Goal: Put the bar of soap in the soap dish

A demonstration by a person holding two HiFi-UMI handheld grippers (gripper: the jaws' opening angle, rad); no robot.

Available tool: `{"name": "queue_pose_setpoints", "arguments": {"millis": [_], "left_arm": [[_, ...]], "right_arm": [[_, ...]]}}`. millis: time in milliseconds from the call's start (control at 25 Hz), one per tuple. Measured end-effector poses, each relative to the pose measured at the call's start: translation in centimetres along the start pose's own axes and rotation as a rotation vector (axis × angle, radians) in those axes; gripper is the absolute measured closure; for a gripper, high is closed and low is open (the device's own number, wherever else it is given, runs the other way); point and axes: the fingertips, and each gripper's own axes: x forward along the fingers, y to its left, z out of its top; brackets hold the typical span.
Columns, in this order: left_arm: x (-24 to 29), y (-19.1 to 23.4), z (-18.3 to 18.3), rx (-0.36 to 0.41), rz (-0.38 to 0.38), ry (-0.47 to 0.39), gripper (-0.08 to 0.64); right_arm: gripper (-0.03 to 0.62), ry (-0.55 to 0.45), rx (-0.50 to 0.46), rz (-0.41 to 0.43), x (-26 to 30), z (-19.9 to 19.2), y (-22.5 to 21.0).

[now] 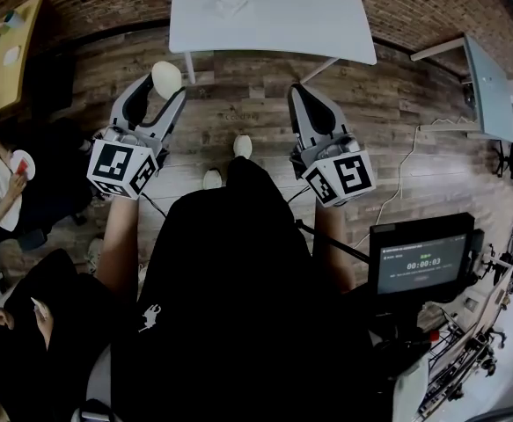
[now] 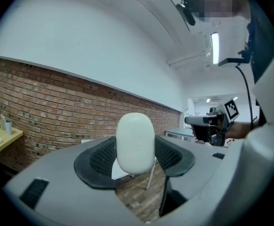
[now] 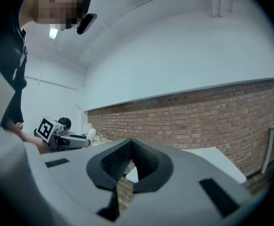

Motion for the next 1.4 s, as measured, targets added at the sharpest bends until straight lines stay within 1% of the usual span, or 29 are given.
{"name": "queue_pose_setpoints", "arguments": {"millis": [200,440,520,680,760,880,960,1000,1120,1200,1400], "left_arm": [[1.0,0.9,-0.7,0.006,0.004,0.009,0.307],[0.6,0.4,-0.7,0.016,0.032,-0.001,0.307],[2.2,1.0,-0.6,0.009,0.035,0.006,0.307],[8.6,2.9,0.0,0.0,0.037,0.037,0.307],[9.1,2.8,0.1,0.0,0.041,0.035,0.307],[8.2,2.6,0.4,0.007,0.049,0.022,0.307],[8.7,3.1,0.7,0.008,0.061,0.018,0.307],[9.7,3.7,0.8,0.005,0.068,0.02,0.307],[14.8,5.4,0.7,-0.011,0.082,0.04,0.307],[16.4,5.9,0.7,-0.014,0.089,0.045,0.307],[14.9,6.6,1.1,-0.007,0.119,0.041,0.307]], "right_arm": [[0.588,-0.008,0.004,0.012,1.7,-0.7,-0.7],[0.588,-0.025,0.003,0.039,1.4,-0.7,-0.8],[0.588,-0.022,0.007,0.047,2.6,-0.7,-2.2],[0.588,0.002,0.041,0.058,7.0,-1.0,-7.8],[0.588,0.006,0.047,0.07,7.4,-1.1,-8.1],[0.588,-0.007,0.052,0.098,7.3,-0.7,-7.1],[0.588,-0.012,0.058,0.116,8.2,-0.3,-7.3],[0.588,-0.011,0.061,0.126,9.2,-0.3,-8.1],[0.588,0.002,0.074,0.147,12.9,-0.5,-12.5],[0.588,0.005,0.07,0.156,14.1,-0.6,-13.9],[0.588,-0.007,0.053,0.185,14.8,-0.6,-12.6]]}}
